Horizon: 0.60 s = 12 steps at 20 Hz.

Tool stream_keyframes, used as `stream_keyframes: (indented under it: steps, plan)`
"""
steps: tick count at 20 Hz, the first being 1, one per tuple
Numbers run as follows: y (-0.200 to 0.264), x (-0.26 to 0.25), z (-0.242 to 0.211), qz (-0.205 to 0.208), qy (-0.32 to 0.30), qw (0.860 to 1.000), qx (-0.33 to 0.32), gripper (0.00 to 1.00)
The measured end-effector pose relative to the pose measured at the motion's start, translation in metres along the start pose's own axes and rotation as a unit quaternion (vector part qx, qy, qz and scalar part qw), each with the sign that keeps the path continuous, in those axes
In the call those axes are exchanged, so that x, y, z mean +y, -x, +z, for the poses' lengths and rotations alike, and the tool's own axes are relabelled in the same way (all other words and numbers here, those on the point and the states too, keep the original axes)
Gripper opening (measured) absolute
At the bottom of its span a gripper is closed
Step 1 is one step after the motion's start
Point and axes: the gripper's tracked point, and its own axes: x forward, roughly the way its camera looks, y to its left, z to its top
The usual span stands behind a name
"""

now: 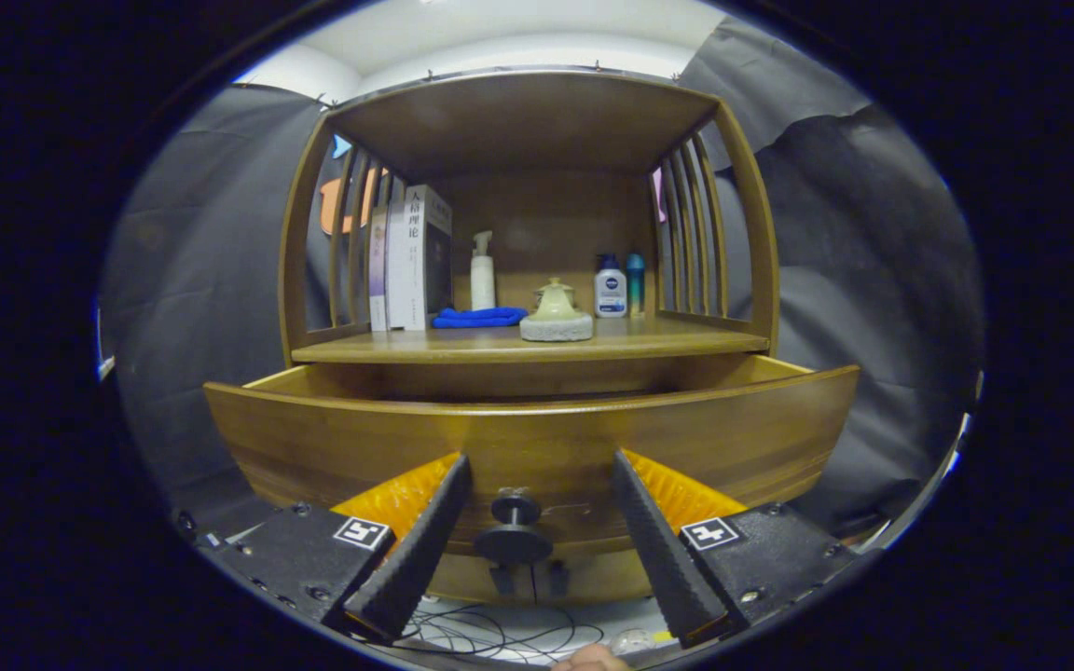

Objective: Pull open the drawer, take out the items inside it, and place them on the countertop above the cabinet.

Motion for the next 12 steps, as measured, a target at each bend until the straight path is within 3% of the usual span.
stream_keyframes:
  steps: [12]
  plan:
    - [-0.042,-0.003,0.004,-0.006,0.020,1.000,0.023,0.99]
